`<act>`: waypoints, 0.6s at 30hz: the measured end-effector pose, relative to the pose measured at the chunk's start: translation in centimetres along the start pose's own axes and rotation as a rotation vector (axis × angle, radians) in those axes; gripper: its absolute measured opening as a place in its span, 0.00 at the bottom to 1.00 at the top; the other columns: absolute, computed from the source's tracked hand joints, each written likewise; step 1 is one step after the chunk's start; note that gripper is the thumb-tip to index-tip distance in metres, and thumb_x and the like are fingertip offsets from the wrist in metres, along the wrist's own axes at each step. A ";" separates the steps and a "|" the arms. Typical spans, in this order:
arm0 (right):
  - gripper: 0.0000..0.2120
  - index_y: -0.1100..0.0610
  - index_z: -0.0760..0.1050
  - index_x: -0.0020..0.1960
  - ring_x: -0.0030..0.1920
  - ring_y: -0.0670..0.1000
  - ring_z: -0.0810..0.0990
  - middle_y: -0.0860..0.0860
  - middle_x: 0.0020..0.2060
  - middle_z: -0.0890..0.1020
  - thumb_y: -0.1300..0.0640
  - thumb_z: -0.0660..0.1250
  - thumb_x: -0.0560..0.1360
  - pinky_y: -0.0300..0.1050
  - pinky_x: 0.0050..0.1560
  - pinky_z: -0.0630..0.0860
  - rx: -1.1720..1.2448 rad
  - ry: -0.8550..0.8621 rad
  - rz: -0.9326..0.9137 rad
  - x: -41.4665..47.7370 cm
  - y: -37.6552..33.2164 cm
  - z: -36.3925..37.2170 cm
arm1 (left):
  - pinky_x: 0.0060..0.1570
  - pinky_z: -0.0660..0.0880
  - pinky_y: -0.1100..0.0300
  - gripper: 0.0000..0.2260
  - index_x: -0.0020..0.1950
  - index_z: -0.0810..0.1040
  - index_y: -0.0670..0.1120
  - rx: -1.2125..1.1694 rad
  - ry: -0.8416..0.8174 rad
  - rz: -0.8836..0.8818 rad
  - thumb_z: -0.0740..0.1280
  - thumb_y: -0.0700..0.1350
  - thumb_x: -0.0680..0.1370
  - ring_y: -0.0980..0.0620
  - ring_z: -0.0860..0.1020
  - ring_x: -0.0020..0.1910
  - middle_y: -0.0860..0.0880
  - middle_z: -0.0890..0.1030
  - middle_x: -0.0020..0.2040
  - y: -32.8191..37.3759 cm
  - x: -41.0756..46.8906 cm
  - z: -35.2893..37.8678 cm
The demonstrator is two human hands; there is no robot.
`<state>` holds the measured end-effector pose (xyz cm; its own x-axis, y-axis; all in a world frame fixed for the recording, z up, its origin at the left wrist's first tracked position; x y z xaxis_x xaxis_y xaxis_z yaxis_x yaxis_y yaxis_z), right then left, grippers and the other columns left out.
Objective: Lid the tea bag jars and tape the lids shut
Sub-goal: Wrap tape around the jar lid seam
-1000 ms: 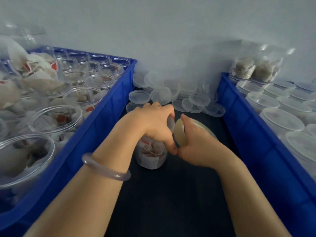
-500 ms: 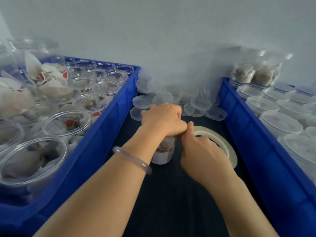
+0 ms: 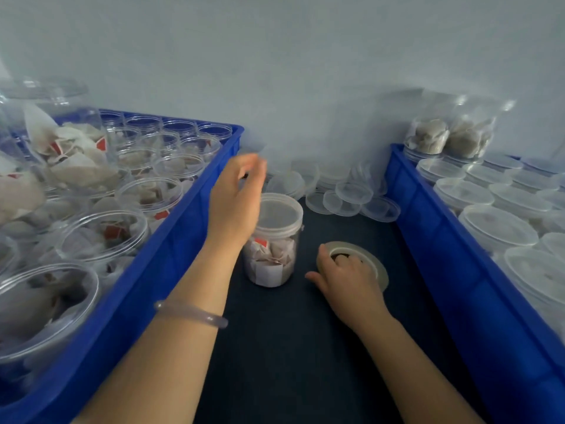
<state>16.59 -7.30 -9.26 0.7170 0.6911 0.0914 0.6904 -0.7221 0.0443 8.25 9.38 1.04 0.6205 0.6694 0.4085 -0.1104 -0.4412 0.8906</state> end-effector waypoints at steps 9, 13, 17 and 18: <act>0.33 0.46 0.72 0.66 0.57 0.37 0.73 0.39 0.56 0.75 0.36 0.69 0.63 0.32 0.56 0.71 0.973 0.284 -0.037 0.1 0.5 -4.0 | 0.52 0.74 0.60 0.27 0.58 0.79 0.47 -0.430 0.021 -0.283 0.54 0.63 0.74 0.56 0.80 0.53 0.49 0.83 0.53 -7.5 -3.2 2.4; 0.31 0.50 0.76 0.58 0.60 0.42 0.78 0.45 0.57 0.80 0.45 0.76 0.57 0.38 0.56 0.77 1.498 0.283 -0.099 1.4 -0.8 -5.0 | 0.44 0.73 0.67 0.21 0.52 0.80 0.53 -0.407 0.037 -0.260 0.53 0.62 0.74 0.59 0.81 0.49 0.53 0.83 0.48 -7.6 -3.2 2.2; 0.24 0.56 0.77 0.54 0.55 0.48 0.82 0.47 0.50 0.85 0.57 0.77 0.59 0.41 0.52 0.79 1.676 0.297 -0.179 2.4 -1.7 -4.3 | 0.44 0.76 0.66 0.24 0.51 0.81 0.48 -0.451 0.026 -0.242 0.52 0.61 0.74 0.55 0.82 0.47 0.50 0.85 0.45 -7.6 -2.9 2.5; 0.23 0.56 0.77 0.53 0.54 0.48 0.82 0.47 0.49 0.85 0.58 0.76 0.59 0.41 0.52 0.78 1.738 0.297 -0.185 2.6 -1.7 -4.0 | 0.45 0.76 0.64 0.24 0.52 0.81 0.46 -0.464 0.027 -0.239 0.52 0.60 0.74 0.53 0.82 0.48 0.49 0.85 0.45 -7.6 -2.8 2.5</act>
<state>16.89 -4.40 -5.11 0.7212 0.5814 0.3766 0.1898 0.3570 -0.9146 9.29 9.40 -7.41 0.6512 0.7367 0.1821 -0.3040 0.0334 0.9521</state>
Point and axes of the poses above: each hand's wrist, its own x-axis towards the middle knuckle, its own z-axis out of the palm, y = z × x, the point moved 8 cm from there along x, towards the middle knuckle
